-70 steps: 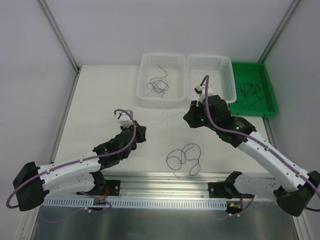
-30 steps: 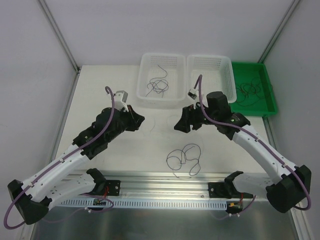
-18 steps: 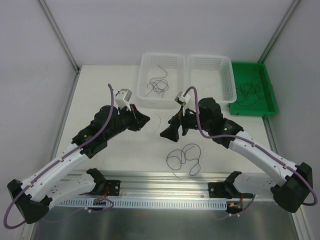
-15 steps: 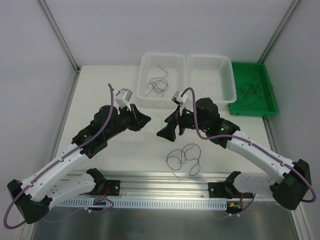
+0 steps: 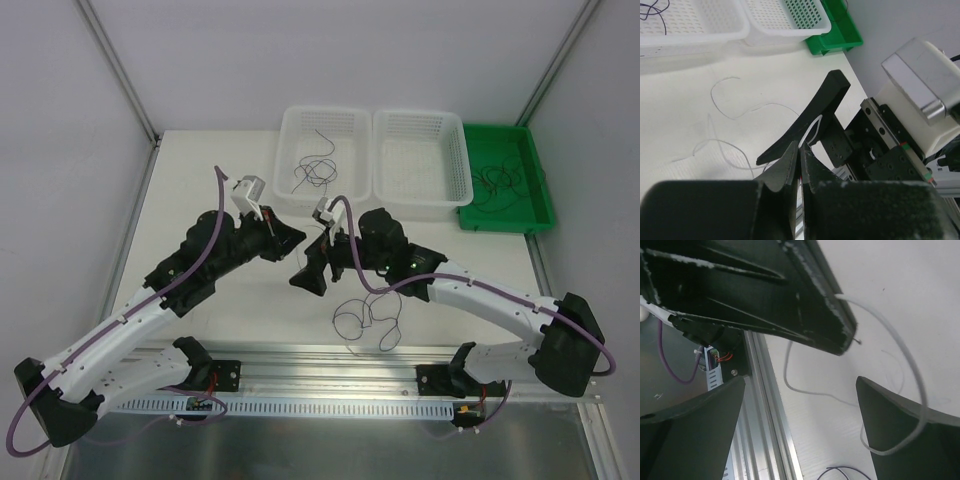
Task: Untangle the cables
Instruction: Place the cable in the bin.
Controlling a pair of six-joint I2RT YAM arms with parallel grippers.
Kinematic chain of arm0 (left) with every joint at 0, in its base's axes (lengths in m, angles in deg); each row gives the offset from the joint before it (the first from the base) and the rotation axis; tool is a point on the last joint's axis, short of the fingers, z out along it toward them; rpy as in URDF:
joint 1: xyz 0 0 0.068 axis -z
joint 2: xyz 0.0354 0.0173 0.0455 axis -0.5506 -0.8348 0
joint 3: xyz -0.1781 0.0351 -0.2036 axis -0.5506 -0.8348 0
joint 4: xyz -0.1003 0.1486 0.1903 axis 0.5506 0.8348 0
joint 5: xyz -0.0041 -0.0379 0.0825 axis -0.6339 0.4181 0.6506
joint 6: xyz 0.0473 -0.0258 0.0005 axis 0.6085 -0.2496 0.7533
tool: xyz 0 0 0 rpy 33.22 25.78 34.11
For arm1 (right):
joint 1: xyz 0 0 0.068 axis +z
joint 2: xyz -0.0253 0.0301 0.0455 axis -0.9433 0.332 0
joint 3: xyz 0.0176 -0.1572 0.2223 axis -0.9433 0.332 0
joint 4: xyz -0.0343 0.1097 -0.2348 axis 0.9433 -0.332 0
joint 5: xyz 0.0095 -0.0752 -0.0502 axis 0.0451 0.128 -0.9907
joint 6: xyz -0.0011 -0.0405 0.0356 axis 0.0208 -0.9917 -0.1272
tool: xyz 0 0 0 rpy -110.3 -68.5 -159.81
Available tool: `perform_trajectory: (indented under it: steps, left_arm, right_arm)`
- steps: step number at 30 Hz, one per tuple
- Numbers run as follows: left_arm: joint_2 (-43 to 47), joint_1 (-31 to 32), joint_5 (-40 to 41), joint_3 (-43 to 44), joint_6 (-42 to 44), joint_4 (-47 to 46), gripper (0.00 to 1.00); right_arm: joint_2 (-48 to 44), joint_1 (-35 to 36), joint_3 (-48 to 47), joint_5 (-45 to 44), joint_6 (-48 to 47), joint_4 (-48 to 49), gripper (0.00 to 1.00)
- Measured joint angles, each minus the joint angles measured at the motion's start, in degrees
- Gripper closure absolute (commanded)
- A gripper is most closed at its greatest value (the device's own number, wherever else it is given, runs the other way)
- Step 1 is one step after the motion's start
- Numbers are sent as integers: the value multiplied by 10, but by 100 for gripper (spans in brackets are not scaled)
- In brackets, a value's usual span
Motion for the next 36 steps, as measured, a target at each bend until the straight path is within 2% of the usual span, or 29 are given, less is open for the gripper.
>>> perform_trajectory:
  steps: [2, 3, 5, 6, 8, 9, 13, 16, 18, 19, 22, 23, 25, 26, 29, 33, 36]
  left_arm:
    - [-2, 3, 2, 0, -5, -6, 100]
    - [-3, 4, 3, 0, -7, -7, 100]
    - [-5, 7, 9, 0, -15, -11, 100]
    - [-6, 8, 15, 0, -18, -13, 100]
    - [-5, 11, 31, 0, -26, -17, 100]
    - [-3, 11, 39, -2, -31, -19, 100]
    - [10, 11, 72, -15, -43, -19, 100]
    - [11, 11, 80, -18, -48, -19, 100]
    - [10, 11, 82, -19, -48, -19, 92]
    - [10, 11, 83, -20, -48, -19, 78]
    - [10, 11, 90, -20, -43, -19, 58]
    - [11, 11, 91, -20, -42, -19, 47]
    - [12, 11, 92, -20, -35, -19, 36]
    - [14, 11, 92, -20, -32, -18, 27]
    - [29, 11, 92, -20, -22, -17, 12]
    - [69, 11, 96, -26, -5, -16, 1]
    - [101, 11, 106, -49, 5, -17, 1]
  right_arm:
    - [3, 11, 0, -5, -2, 5, 12]
    - [6, 16, 0, -7, -3, 7, 22]
    - [11, 23, 0, -12, -6, 9, 35]
    - [14, 25, 0, -15, -7, 11, 48]
    - [18, 26, 0, -22, -6, 13, 59]
    - [18, 27, 0, -27, -6, 12, 70]
    - [18, 27, 0, -44, -8, 13, 98]
    - [18, 27, 0, -56, -9, 9, 99]
    - [17, 27, 0, -64, -12, 4, 99]
    - [16, 27, 0, -68, -14, -1, 99]
    - [11, 23, -1, -84, -22, -22, 99]
    - [9, 20, -1, -88, -24, -30, 99]
    - [0, 7, -2, -96, -27, -49, 99]
    - [-4, -2, -2, -101, -29, -60, 99]
    - [-17, -33, -21, -129, -37, -113, 99]
    - [-32, -82, -83, -174, -53, -197, 99]
    - [-38, -138, -157, -214, -65, -253, 99]
